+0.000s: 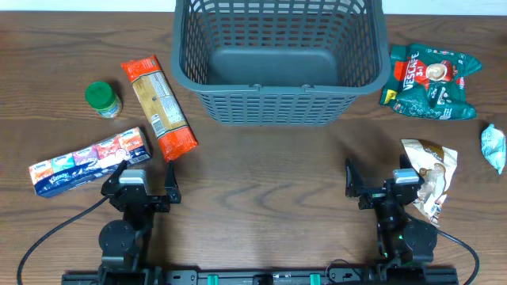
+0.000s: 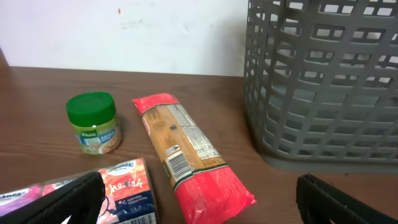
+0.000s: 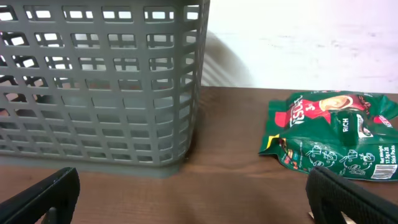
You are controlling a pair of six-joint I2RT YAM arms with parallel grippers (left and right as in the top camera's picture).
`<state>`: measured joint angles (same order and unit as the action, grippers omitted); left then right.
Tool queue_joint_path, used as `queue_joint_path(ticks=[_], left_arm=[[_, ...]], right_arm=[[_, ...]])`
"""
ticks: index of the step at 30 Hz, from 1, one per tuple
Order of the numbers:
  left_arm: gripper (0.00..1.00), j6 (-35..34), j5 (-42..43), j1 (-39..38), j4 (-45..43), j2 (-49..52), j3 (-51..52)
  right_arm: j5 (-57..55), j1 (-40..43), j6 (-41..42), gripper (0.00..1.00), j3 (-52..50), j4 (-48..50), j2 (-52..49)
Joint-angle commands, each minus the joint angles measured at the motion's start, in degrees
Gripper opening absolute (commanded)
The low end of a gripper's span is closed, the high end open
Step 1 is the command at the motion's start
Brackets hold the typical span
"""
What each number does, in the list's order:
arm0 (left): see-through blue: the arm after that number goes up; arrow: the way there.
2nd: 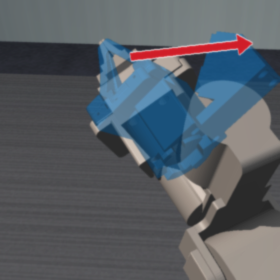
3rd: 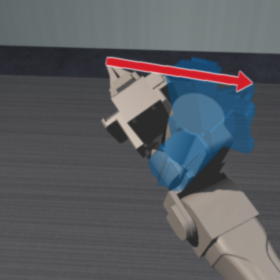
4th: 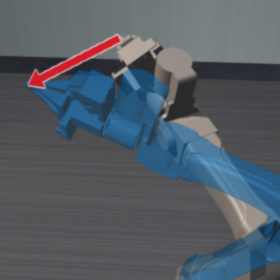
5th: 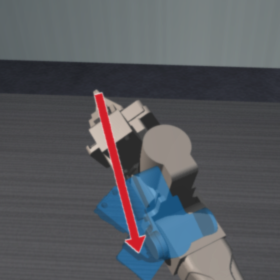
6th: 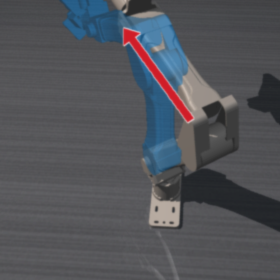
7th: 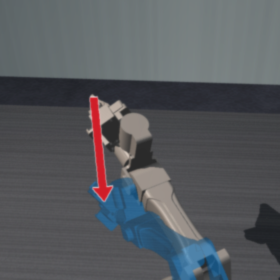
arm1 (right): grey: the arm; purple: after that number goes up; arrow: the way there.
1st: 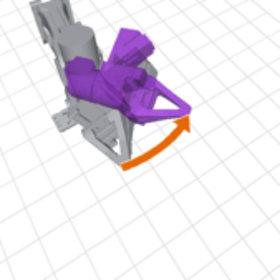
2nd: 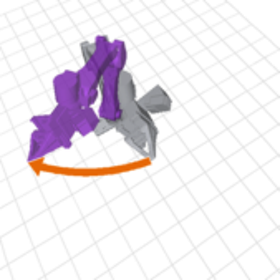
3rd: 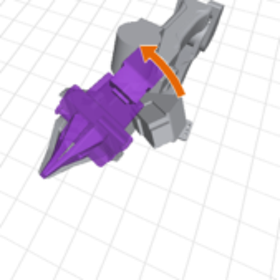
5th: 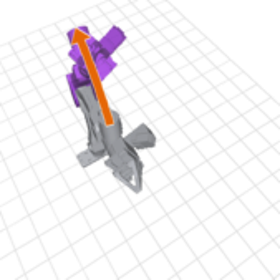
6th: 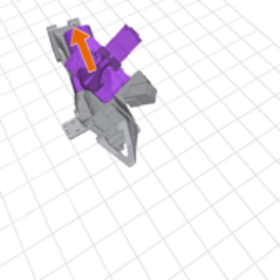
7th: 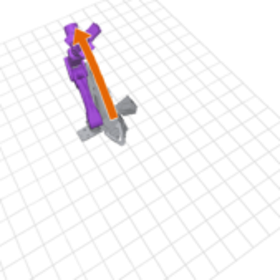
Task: Pack container
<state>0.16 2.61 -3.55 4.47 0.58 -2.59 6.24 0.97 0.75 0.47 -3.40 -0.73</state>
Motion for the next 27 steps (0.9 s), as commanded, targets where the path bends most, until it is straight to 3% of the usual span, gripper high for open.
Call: queue_joint_path(ticks=[1,7,12,17,22,27], left_arm=[[0.99,-0.2,-0.2,-0.2,0.8,-0.2,1.6],[0.99,-0.2,-0.2,-0.2,0.8,-0.2,1.6],[0.99,-0.2,-0.2,-0.2,0.8,-0.2,1.6],[0.99,-0.2,-0.2,-0.2,0.8,-0.2,1.6],[0.98,-0.2,-0.2,-0.2,0.8,-0.2,1.6],[0.99,-0.2,-0.2,-0.2,0.8,-0.2,1.6]], right_arm=[[0.6,0.5,-0.9,0.99,-0.2,-0.1,0.4],[-0.3,0.5,-0.8,0.99,-0.2,-0.1,0.4],[-0.2,0.5,6.0,0.99,-0.2,-0.3,0.2],[-3.1,0.6,6.1,0.99,1.2,-2.8,-2.8],[-11.2,0.9,7.1,0.99,9.4,-8.2,-11.2],[-15.0,5.0,6.9,0.99,24.4,-9.8,-25.5]])
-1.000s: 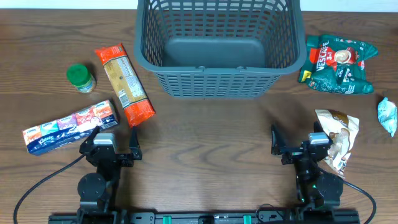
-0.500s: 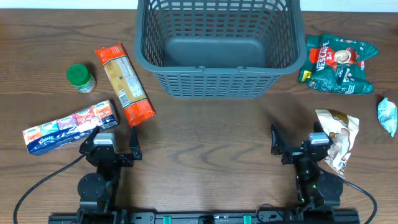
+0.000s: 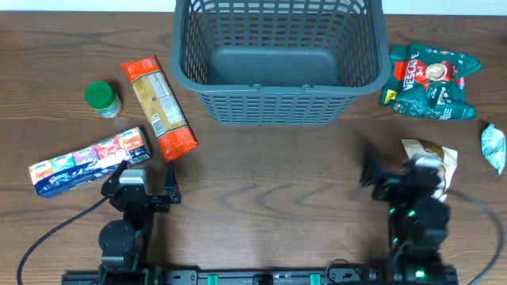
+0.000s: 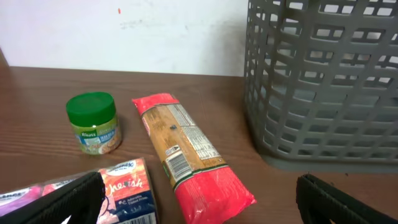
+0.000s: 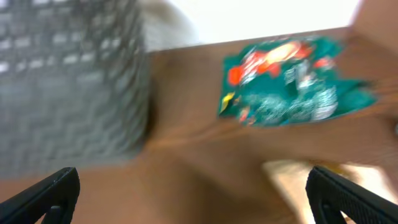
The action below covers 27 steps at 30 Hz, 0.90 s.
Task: Pack container
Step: 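Reach the right gripper to the green Nescafé pouch and grasp it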
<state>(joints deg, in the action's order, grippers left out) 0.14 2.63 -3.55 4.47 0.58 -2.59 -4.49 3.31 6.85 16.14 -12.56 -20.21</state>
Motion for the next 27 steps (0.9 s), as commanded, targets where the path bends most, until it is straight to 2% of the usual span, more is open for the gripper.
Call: queue_joint_path(ticks=[1,5,12,15,18,27], left_arm=[[0.99,-0.2,-0.2,-0.2,0.8,-0.2,1.6],[0.99,-0.2,-0.2,-0.2,0.8,-0.2,1.6],[0.99,-0.2,-0.2,-0.2,0.8,-0.2,1.6],[0.99,-0.2,-0.2,-0.2,0.8,-0.2,1.6],[0.99,-0.2,-0.2,-0.2,0.8,-0.2,1.6],[0.99,-0.2,-0.2,-0.2,0.8,-0.2,1.6]], right_arm=[[-4.2,3.7,0.8,0.99,12.2,-1.9,-8.9],[-3.5,9.0,-2.0,0.99,29.0,-11.7,-22.2],[5.7,19.5,-10.5,0.99,61.7,-35.2,-48.7],[5.8,21.2,-11.0,0.99,71.5,-42.4,-56.7],[6.6,21.6,-10.0,0.99,75.3,-44.6,-60.6],[11.0,21.6,-11.6,0.99,76.8,-43.1,-64.3]])
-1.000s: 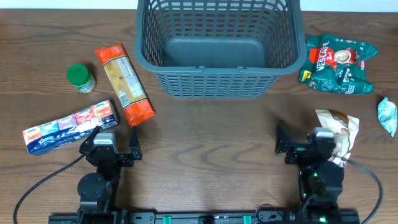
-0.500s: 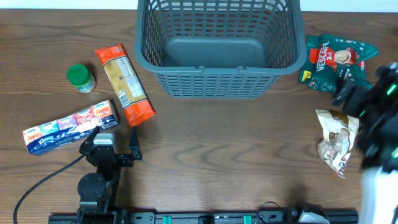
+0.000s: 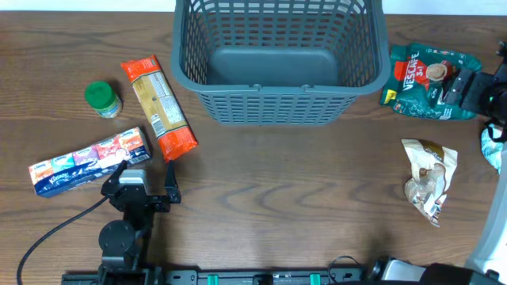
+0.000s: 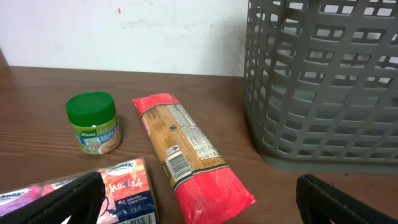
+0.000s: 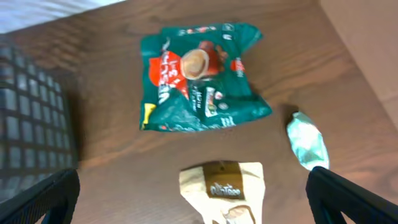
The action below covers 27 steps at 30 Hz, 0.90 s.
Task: Pack container
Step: 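Reach the right gripper to the green Nescafé pouch and grasp it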
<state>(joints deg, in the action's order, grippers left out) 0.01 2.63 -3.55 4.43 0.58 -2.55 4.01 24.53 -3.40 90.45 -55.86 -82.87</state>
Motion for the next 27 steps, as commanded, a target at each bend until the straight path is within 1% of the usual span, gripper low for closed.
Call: queue_joint_path(ticks=[1,4,11,16,20,27], left_arm=[[0.99,-0.1,-0.2,-0.2,0.8,-0.2,1.6],[0.99,-0.1,-0.2,-0.2,0.8,-0.2,1.6],[0.99,-0.1,-0.2,-0.2,0.8,-0.2,1.6],[0.99,-0.1,-0.2,-0.2,0.8,-0.2,1.6],[0.99,-0.1,-0.2,-0.2,0.8,-0.2,1.6],[0.99,-0.1,-0.2,-0.2,0.8,-0.2,1.6]], right_arm=[[2.5,0.3,-1.3,0.99,3.5,-0.1,-2.6],[2.5,0.3,-0.9,0.99,8.7,-2.6,-7.0],[0.5,0.3,0.1,0.99,27.2,-13.5,-22.4],[-2.7,0.3,-1.4,0.99,37.3,-19.1,-32.8],[-6.3,0.1,-3.2,0.99,40.8,-19.7,-38.5],[-6.7,0.1,-4.6,0.99,41.0,-17.9,-45.7]])
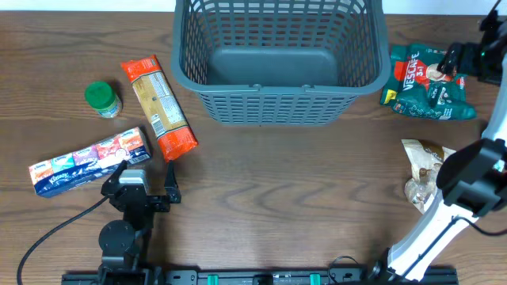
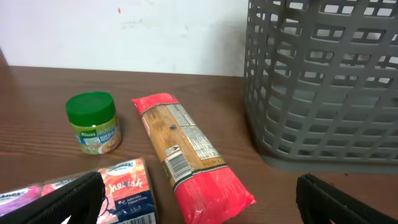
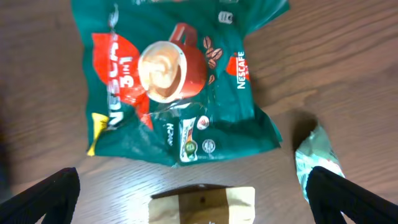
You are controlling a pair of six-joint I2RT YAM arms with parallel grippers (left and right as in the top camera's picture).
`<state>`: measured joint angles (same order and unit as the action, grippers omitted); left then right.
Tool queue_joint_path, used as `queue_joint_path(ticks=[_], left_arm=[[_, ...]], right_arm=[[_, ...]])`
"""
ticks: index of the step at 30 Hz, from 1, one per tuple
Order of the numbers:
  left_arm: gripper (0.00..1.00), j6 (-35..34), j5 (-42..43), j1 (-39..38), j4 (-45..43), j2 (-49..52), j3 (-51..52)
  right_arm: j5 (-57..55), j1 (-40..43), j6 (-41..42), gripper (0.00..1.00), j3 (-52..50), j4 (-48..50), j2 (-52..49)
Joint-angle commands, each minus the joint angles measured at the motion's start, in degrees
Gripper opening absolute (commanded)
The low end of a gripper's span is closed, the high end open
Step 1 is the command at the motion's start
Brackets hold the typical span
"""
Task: Pack container
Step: 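Reach the right gripper to the green Nescafé pouch and grasp it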
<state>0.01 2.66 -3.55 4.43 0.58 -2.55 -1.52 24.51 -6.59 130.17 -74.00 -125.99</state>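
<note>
A grey slatted basket (image 1: 277,63) stands empty at the back centre. Left of it lie a red-and-orange pasta pack (image 1: 158,107), a green-lidded jar (image 1: 103,99) and a tissue pack (image 1: 89,160). My left gripper (image 1: 142,182) rests open at the front left, nothing between its fingers. At the back right lies a green Nescafe bag (image 1: 432,79); my right gripper (image 1: 469,57) hangs open above its right part. In the right wrist view the Nescafe bag (image 3: 174,81) fills the upper frame, below the open right gripper (image 3: 193,202).
A beige snack bag (image 1: 426,176) lies at the front right, partly behind my raised right arm (image 1: 475,182). A pale green packet (image 3: 317,163) lies to the right of it in the right wrist view. The basket wall (image 2: 323,81) stands to the right of the left gripper (image 2: 205,202).
My right gripper has moved from the table's right edge to over the Nescafe bag, which looks larger in its wrist view. It stays open. The left arm has not moved.
Both grippers first rested open at the table's front, the right one beside the beige bag. The right one was then lifted and turned right, then stood high at the right edge looking down on the bags, and now hangs closer over the Nescafe bag.
</note>
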Motion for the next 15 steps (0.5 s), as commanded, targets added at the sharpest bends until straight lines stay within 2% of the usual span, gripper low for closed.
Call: queue_joint_path(ticks=[1,10,15], left_arm=[[0.99,-0.1,-0.3,-0.2,0.8,-0.2,1.6],[0.99,-0.1,-0.3,-0.2,0.8,-0.2,1.6],[0.99,-0.1,-0.3,-0.2,0.8,-0.2,1.6]], right_arm=[[-1.2,0.1,-1.4,0.99,1.3,0.6,-3.5],[0.9,-0.7,-2.4,0.99,1.3,3.5,-11.2],[7.1,-1.3,-3.0,0.99,1.3,4.3,-15.6]])
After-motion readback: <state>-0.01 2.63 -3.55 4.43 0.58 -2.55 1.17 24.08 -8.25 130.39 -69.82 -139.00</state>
